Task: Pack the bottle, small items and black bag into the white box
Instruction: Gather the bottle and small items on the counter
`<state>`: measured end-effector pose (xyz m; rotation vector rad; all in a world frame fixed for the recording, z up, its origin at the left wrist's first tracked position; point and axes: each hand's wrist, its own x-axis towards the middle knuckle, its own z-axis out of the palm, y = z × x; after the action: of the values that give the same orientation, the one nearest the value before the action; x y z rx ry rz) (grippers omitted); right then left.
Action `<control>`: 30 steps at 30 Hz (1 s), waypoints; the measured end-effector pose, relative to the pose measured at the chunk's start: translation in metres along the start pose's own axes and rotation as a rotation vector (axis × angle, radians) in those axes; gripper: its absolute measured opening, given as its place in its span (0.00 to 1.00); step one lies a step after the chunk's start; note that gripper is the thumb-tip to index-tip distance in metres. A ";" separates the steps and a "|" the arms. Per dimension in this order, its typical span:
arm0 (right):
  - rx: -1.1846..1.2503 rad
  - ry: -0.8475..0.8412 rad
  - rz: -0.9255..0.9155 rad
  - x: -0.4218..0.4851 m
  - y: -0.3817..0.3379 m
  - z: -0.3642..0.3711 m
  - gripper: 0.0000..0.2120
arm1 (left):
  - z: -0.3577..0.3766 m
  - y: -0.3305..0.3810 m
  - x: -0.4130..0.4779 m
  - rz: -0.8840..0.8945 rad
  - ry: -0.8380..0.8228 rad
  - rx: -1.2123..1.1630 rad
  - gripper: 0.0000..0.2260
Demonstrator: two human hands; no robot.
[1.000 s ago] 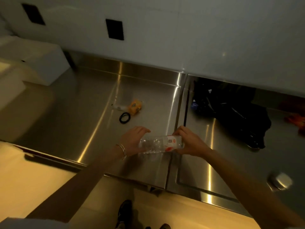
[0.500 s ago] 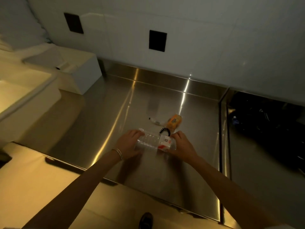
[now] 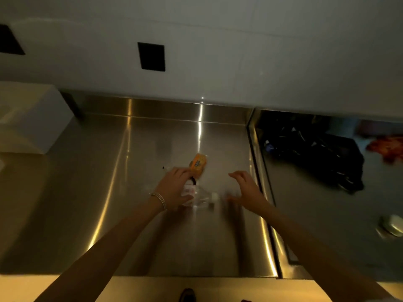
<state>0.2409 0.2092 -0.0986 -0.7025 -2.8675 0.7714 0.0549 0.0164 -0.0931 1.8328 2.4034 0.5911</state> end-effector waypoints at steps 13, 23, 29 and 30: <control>-0.194 0.139 0.242 -0.116 0.145 -0.082 0.36 | 0.077 0.154 0.125 0.398 -0.140 0.024 0.29; -0.246 0.098 0.389 -0.211 0.276 -0.154 0.33 | 0.170 0.325 0.183 0.404 -0.253 0.038 0.29; -0.213 0.089 0.441 -0.243 0.351 -0.189 0.32 | 0.223 0.397 0.211 0.322 -0.329 0.022 0.29; -0.200 0.082 0.443 -0.245 0.361 -0.193 0.33 | 0.229 0.405 0.214 0.306 -0.343 0.019 0.29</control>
<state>0.6449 0.4623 -0.1014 -1.3903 -2.7680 0.4777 0.4275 0.3661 -0.1299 2.1245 1.9369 0.2413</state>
